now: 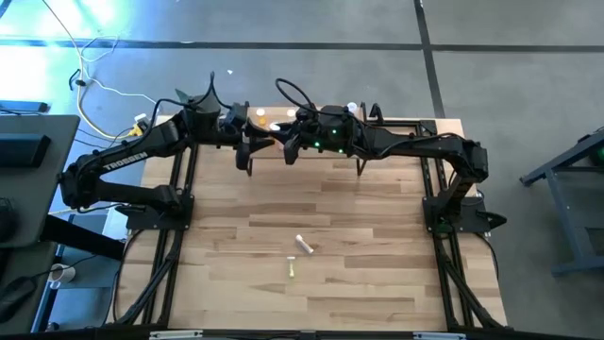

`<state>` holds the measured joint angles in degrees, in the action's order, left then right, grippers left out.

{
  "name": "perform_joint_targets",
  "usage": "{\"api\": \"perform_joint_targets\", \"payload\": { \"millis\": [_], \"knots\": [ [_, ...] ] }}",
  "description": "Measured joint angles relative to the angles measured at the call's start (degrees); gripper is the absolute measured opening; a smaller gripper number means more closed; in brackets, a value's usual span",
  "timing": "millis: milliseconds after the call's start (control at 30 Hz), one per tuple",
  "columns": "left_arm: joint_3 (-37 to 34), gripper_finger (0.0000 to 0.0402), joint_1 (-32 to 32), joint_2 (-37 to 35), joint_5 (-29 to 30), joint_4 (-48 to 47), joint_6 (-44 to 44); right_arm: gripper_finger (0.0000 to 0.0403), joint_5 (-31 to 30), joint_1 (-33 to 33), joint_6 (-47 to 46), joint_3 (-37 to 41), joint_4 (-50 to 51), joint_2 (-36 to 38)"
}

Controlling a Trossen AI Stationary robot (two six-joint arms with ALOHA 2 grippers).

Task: Pick and place medicine bottles onto shelf by color
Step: Put the small orange pill bottle on the shelf

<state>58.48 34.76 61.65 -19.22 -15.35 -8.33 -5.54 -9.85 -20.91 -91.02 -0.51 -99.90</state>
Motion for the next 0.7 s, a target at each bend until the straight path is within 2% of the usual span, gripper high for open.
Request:
{"api": "perform_joint_targets", "payload": {
  "millis": [200,700],
  "knots": [
    [0.00,0.0089,0.02,-0.02,0.11,-0.09,0.85,0.0097,-0.17,-0.02,0.44,0.00,0.01,0.00],
    [0.00,0.0086,0.04,-0.04,0.39,-0.15,1.04,0.0098,0.17,-0.40,0.42,0.00,-0.07,-0.02]
  ]
}}
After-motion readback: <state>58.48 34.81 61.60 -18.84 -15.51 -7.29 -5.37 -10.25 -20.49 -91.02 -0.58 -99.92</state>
